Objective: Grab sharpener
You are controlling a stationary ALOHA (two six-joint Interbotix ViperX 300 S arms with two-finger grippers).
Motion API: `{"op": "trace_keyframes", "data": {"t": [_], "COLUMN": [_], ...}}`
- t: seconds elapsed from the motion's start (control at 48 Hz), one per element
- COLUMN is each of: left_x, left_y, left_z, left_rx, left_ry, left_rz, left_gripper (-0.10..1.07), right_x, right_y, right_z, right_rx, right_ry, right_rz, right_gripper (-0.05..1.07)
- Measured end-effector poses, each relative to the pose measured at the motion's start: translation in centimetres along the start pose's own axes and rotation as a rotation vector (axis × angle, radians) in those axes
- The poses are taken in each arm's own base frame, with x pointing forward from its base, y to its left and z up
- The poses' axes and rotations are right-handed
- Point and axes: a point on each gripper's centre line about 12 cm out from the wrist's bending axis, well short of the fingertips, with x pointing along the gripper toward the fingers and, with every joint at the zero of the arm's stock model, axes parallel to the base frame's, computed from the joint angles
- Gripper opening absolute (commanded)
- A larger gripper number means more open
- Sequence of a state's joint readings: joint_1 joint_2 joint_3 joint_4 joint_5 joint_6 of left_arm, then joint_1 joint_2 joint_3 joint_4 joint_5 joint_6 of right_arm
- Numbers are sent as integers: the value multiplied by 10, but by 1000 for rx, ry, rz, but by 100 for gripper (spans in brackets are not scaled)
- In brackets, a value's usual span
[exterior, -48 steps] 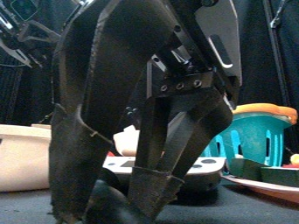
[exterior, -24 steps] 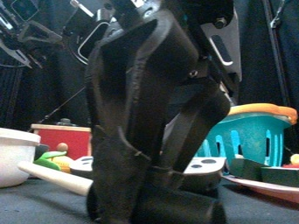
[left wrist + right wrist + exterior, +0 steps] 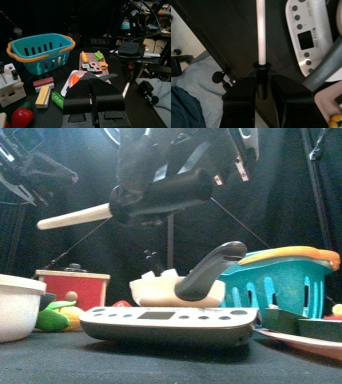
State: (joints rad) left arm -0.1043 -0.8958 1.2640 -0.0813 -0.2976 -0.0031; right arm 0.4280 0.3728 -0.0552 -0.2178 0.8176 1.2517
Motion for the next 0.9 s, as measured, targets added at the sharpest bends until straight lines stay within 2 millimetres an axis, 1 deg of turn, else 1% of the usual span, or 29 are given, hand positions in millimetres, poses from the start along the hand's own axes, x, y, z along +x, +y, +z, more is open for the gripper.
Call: {"op": "trace_keyframes", "data": {"t": [0.104, 0.354, 0.458, 0.562, 0.896], "left_x": [0, 0, 0, 0, 0], "left_y": [0, 0, 0, 0, 1], "left_z": [0, 0, 0, 0, 0], "left_rx": [-1, -6, -13, -9, -7], "left_ry": [2, 0, 2, 0, 0], "left_rz": [1, 2, 4, 4, 6], "left_gripper": [18, 18, 18, 18, 18], "right_x": [-8, -15, -15, -12, -11], "right_y": [-6, -20, -25, -30, -29], "right_z": [4, 9, 10, 11, 13], "right_rx": [-11, -2, 7, 16, 17], "right_ry": [-19, -34, -39, -38, -50], "right_rz": [-1, 2, 15, 26, 56], "right_gripper": [55, 55, 54, 54, 54]}}
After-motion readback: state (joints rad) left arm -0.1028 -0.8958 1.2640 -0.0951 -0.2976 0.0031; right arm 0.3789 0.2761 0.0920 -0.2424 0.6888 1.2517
